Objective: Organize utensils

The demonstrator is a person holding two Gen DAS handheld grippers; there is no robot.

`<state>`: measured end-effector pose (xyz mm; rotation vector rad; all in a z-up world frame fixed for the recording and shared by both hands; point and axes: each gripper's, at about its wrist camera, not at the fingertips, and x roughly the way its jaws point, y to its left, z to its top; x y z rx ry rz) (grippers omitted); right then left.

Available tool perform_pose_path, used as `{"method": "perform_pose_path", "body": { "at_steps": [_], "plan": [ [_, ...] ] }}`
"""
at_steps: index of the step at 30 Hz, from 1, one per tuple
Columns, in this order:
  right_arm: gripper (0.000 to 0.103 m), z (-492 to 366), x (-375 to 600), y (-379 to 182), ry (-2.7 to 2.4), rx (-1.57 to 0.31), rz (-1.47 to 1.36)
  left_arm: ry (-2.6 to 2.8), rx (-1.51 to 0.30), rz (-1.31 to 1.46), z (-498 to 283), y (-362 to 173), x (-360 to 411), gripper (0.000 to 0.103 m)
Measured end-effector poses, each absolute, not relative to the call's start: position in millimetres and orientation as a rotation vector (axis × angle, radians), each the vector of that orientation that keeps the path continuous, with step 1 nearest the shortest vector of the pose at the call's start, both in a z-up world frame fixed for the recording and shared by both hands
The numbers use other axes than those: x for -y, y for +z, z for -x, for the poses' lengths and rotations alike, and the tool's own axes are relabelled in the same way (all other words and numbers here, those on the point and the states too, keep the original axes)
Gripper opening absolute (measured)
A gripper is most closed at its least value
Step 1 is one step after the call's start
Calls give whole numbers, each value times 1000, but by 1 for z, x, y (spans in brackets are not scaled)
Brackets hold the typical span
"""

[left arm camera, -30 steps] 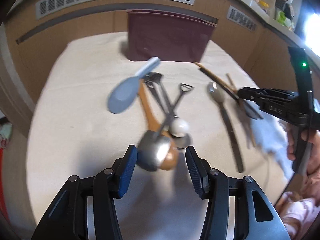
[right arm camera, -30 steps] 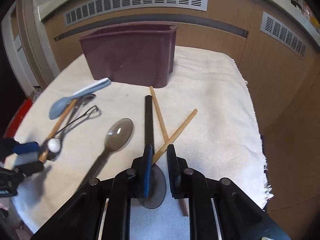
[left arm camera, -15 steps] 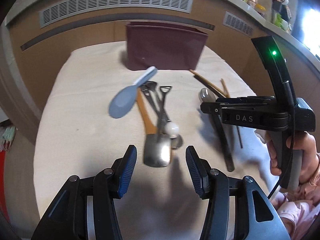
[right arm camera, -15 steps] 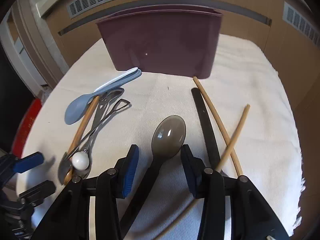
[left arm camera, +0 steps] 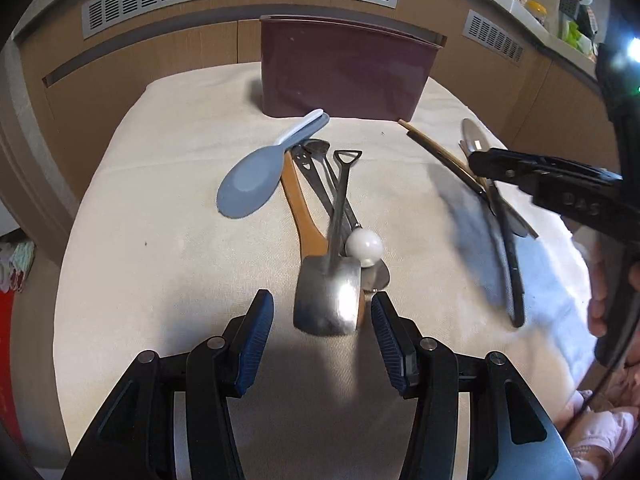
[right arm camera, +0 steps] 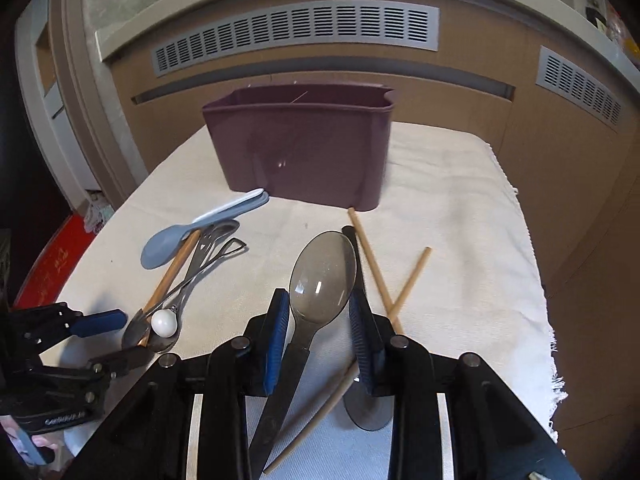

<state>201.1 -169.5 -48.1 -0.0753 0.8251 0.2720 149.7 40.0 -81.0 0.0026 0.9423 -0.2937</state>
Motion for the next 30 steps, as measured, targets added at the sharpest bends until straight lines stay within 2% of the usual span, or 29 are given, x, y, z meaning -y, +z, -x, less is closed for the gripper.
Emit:
{"method": "perform_pose_path", "body": {
  "at_steps": [1, 2, 8, 9, 10, 16, 20, 24, 26, 28, 30],
  "plan": [
    [28, -200, 171, -46, 272, -818, 72, -287, -938, 0, -151, -80, -40, 39],
    [28, -198, 173, -43, 273, -809, 70, -285, -940, 14, -152, -80, -41, 34],
    [28, -189, 176, -32, 288, -765, 71, -241, -814, 11, -141, -50, -48, 32],
    [28, -188, 177, -31, 290, -761, 70, -240, -791, 9, -140, -44, -49, 25],
    [28, -187, 177, -31, 293, -760, 69, -238, -767, 6, -139, -37, -50, 21],
    [28, -184, 180, -31, 302, -764, 69, -224, -704, -19, -150, -18, -50, 20],
    [29, -185, 183, -33, 309, -773, 61, -210, -761, -23, -165, -26, -58, 20],
    [29, -187, 184, -36, 323, -787, 49, -282, -872, -54, -190, -49, -63, 25],
    [29, -188, 184, -38, 330, -792, 47, -292, -889, -57, -198, -58, -64, 30],
    [29, -189, 184, -39, 331, -797, 47, -287, -904, -58, -207, -66, -66, 44],
    [29, -190, 184, -39, 330, -800, 48, -255, -902, -65, -213, -70, -65, 48]
  ]
}}
